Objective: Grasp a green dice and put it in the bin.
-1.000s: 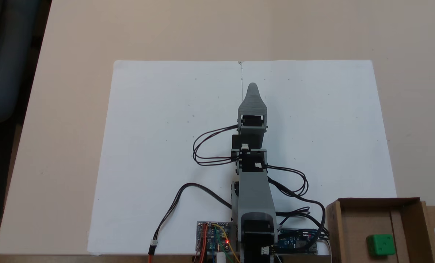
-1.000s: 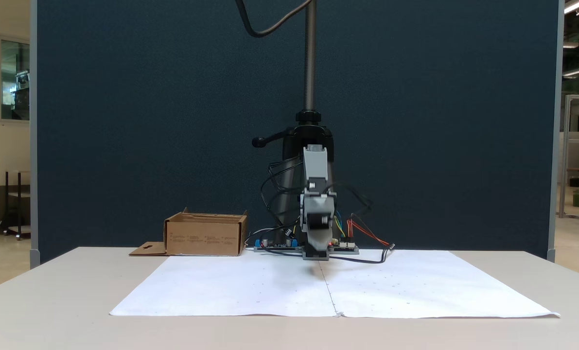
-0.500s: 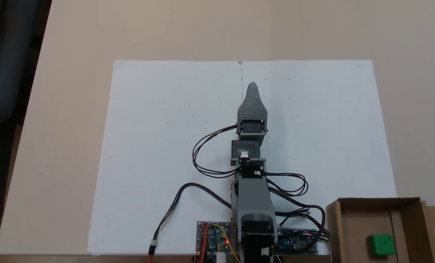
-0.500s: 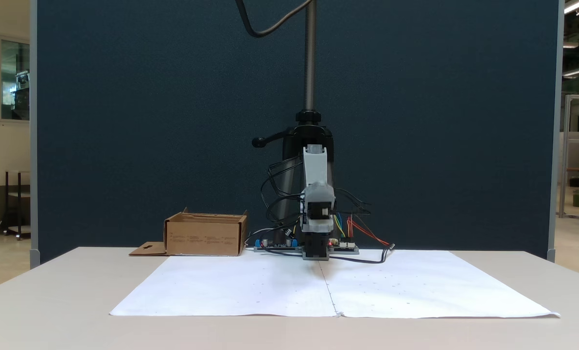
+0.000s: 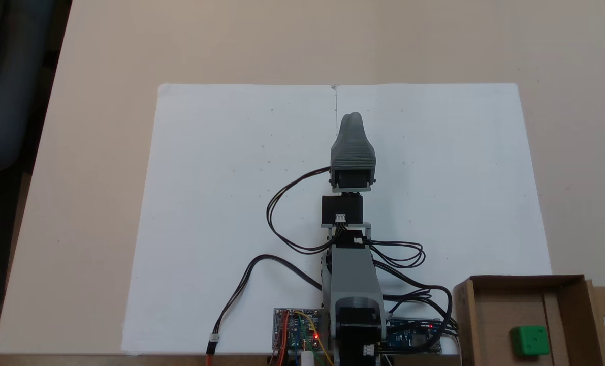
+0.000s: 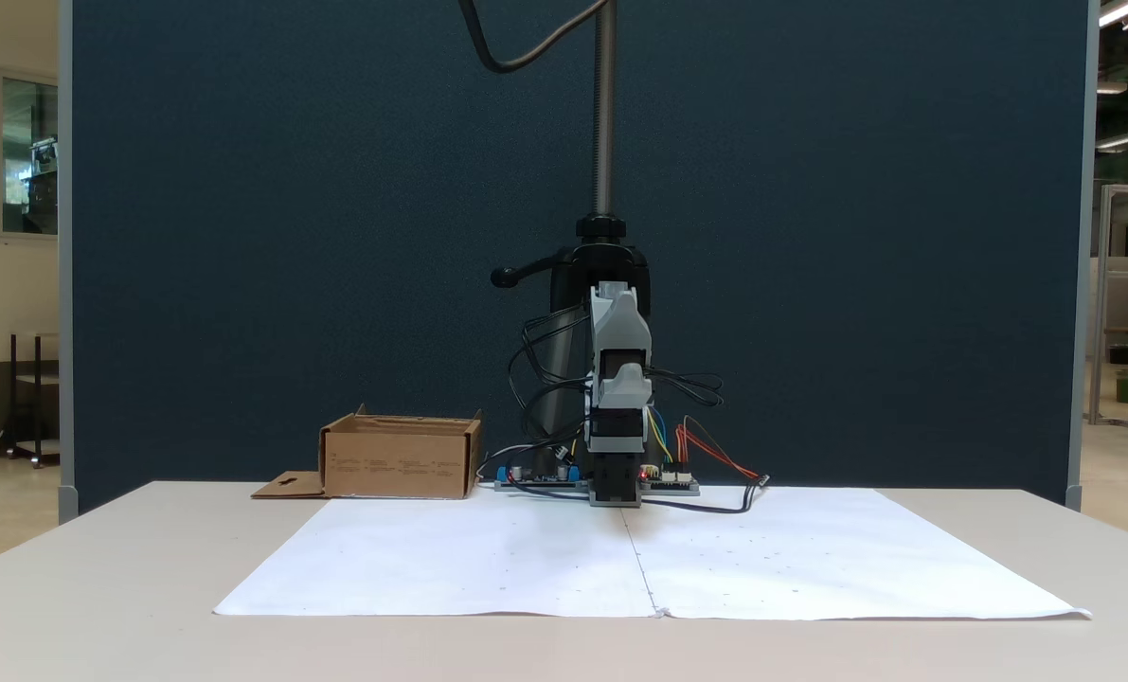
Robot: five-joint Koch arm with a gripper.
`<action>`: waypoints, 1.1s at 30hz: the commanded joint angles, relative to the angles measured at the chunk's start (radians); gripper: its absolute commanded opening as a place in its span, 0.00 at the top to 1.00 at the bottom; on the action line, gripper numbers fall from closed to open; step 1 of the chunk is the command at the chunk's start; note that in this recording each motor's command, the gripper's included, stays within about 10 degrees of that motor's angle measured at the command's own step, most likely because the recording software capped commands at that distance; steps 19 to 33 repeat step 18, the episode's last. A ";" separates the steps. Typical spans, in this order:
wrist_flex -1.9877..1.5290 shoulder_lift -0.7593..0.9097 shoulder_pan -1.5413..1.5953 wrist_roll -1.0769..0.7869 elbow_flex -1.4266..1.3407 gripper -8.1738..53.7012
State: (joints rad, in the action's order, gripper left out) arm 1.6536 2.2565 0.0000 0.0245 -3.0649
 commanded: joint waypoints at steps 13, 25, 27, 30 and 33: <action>0.092 0.114 0.011 -0.012 -0.066 0.13; 0.092 0.114 0.014 -0.012 -0.066 0.13; 0.092 0.114 0.014 -0.012 -0.066 0.13; 0.092 0.114 0.014 -0.012 -0.066 0.13; 0.092 0.114 0.014 -0.012 -0.066 0.13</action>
